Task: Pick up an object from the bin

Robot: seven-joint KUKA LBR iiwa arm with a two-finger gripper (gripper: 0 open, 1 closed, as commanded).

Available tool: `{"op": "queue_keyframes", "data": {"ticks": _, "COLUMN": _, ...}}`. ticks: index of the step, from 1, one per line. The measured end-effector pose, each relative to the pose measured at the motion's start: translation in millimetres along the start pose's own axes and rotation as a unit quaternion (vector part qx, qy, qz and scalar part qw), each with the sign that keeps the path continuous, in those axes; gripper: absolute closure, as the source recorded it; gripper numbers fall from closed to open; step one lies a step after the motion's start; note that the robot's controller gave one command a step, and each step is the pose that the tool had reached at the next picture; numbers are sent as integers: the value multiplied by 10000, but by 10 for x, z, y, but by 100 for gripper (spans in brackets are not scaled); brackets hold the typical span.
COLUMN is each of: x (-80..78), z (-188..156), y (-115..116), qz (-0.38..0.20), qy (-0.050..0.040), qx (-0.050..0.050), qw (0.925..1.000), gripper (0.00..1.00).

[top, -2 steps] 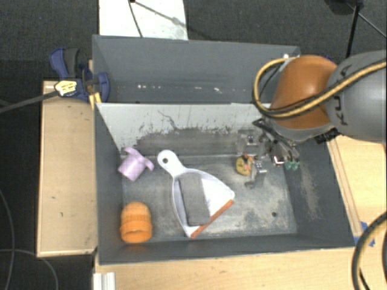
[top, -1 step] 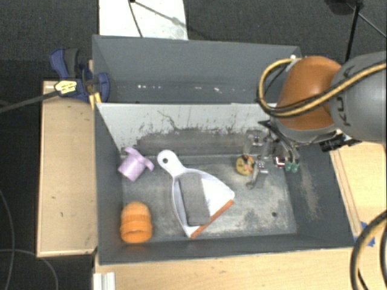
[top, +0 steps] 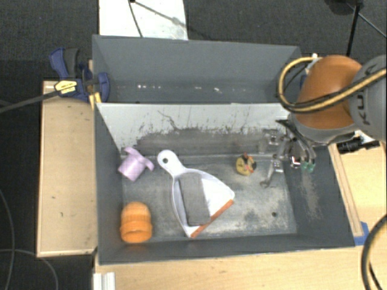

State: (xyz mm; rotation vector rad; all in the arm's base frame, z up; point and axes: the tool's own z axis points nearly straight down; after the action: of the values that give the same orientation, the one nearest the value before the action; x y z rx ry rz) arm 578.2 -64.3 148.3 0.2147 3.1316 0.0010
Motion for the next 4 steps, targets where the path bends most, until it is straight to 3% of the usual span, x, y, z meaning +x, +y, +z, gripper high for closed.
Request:
{"op": "queue_keyframes", "data": {"ticks": 1, "x": -27, "z": 41, "y": -154, "qz": 327, "qy": -4, "qx": 4, "qw": 9995, "gripper": 0}}
{"op": "queue_keyframes", "data": {"ticks": 2, "x": -46, "z": -109, "y": 81, "qz": 455, "qy": -3, "qx": 3, "qw": 9990, "gripper": 0}}
{"op": "queue_keyframes", "data": {"ticks": 3, "x": -88, "z": 219, "y": 115, "qz": -761, "qy": -32, "qx": 2, "qw": 9971, "gripper": 0}}
{"op": "queue_keyframes", "data": {"ticks": 4, "x": -135, "z": 456, "y": 126, "qz": 103, "qy": -16, "qx": 2, "qw": 9999, "gripper": 100}}
